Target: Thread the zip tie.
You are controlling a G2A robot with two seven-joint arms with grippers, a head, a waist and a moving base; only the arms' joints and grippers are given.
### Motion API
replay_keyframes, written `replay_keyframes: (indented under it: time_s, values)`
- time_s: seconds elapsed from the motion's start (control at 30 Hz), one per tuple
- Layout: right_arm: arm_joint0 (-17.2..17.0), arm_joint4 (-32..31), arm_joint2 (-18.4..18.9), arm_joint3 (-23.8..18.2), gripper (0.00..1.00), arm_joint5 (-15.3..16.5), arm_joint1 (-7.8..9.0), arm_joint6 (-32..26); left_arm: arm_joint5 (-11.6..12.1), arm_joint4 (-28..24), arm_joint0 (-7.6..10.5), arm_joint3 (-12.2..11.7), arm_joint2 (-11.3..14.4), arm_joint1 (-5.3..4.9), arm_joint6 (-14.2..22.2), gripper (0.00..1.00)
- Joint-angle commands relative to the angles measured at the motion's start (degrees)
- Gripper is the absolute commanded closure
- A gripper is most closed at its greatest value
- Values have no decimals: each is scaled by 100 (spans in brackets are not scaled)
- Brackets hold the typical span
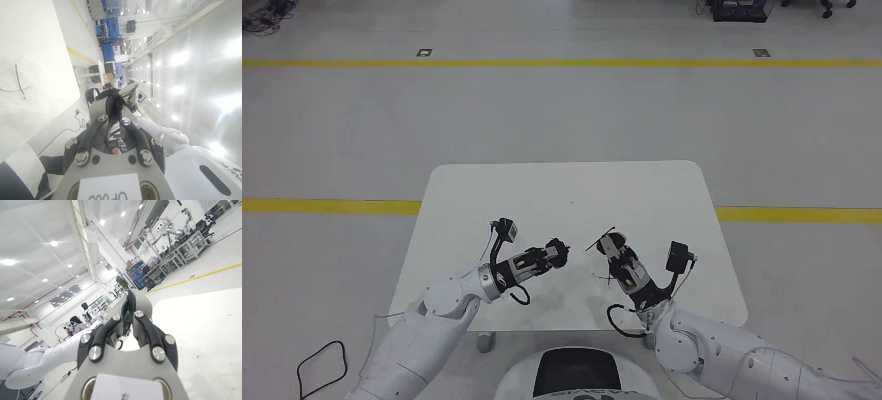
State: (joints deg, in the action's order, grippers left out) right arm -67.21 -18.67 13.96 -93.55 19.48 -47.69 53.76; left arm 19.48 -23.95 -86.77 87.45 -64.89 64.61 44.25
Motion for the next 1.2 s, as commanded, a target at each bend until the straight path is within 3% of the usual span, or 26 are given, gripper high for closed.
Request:
replay_keyframes:
  time_s: [0.0, 0.23, 0.5, 0.9, 1.17]
  values:
    - [0, 0, 0, 0, 100, 0, 0, 0, 0, 50, -22, -26, -15, 38, -2, 100]
    - [0, 0, 0, 0, 100, 0, 0, 0, 0, 118, -51, -100, -78, 149, 83, 100]
    - [-61, 26, 97, -32, 100, 0, -29, -151, 0, 118, -51, -100, -78, 149, 83, 100]
    - [-304, 378, 418, -37, 100, 0, -319, -531, 0, 118, -51, -100, -78, 149, 83, 100]
    - [-337, 398, 469, -63, 100, -29, -332, -610, 0, 118, -51, -100, -78, 149, 83, 100]
